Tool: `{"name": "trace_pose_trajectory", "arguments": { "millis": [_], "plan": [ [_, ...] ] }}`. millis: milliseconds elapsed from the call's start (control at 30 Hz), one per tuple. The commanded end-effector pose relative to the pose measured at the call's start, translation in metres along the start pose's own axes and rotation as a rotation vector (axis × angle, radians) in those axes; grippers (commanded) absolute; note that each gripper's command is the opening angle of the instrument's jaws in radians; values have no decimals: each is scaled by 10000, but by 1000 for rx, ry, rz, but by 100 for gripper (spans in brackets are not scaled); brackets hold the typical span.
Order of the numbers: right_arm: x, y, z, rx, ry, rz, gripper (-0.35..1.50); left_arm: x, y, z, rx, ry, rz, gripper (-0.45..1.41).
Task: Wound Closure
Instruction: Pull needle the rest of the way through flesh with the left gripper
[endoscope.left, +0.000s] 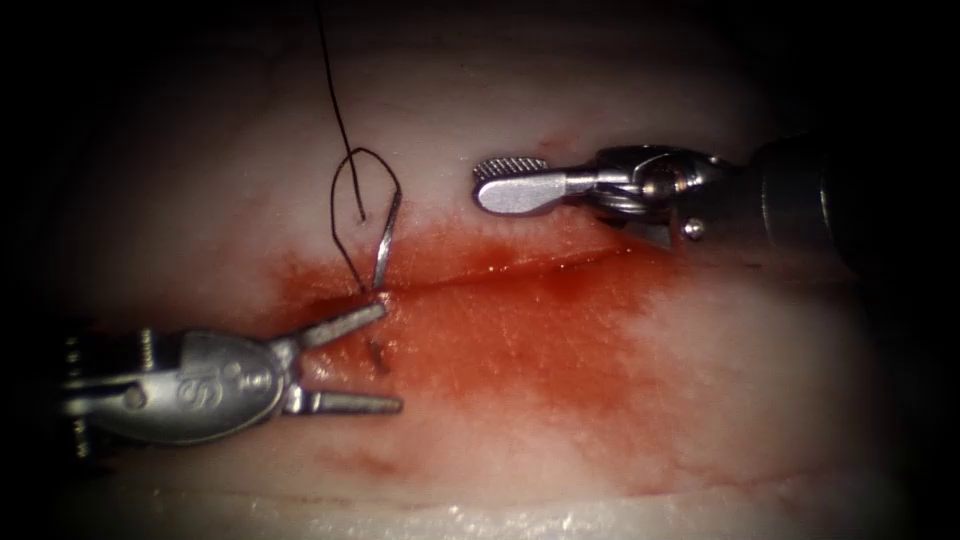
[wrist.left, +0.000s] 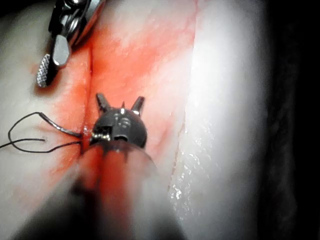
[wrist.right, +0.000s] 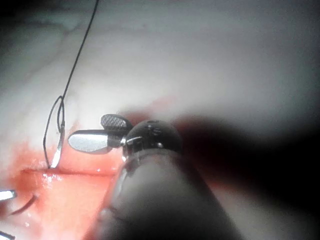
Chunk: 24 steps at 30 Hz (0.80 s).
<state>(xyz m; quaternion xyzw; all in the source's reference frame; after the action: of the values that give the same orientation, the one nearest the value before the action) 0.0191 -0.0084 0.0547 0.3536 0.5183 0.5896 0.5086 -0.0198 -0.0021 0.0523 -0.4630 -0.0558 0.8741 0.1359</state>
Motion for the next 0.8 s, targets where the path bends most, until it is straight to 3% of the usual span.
{"name": "trace_pose_trajectory", "arguments": {
  "millis": [33, 433, 500, 633, 800],
  "plan": [
    [-4, 3, 3, 4, -5, 0, 102, -6, 2, 10, -20, -12, 13, 32],
    [-12, 0, 1, 25, 19, 2, 96, -34, -13, 27, -70, -23, -41, 24],
    [-14, -2, 0, 32, 17, 3, 96, -37, -16, 30, -74, -19, -54, 14],
    [-18, -8, -2, 39, 17, 9, 98, -43, -18, 35, -105, -43, -143, -45],
    [-20, -18, -6, 43, 18, 8, 108, -46, -20, 36, -163, -27, -203, -45]
  ]
}}
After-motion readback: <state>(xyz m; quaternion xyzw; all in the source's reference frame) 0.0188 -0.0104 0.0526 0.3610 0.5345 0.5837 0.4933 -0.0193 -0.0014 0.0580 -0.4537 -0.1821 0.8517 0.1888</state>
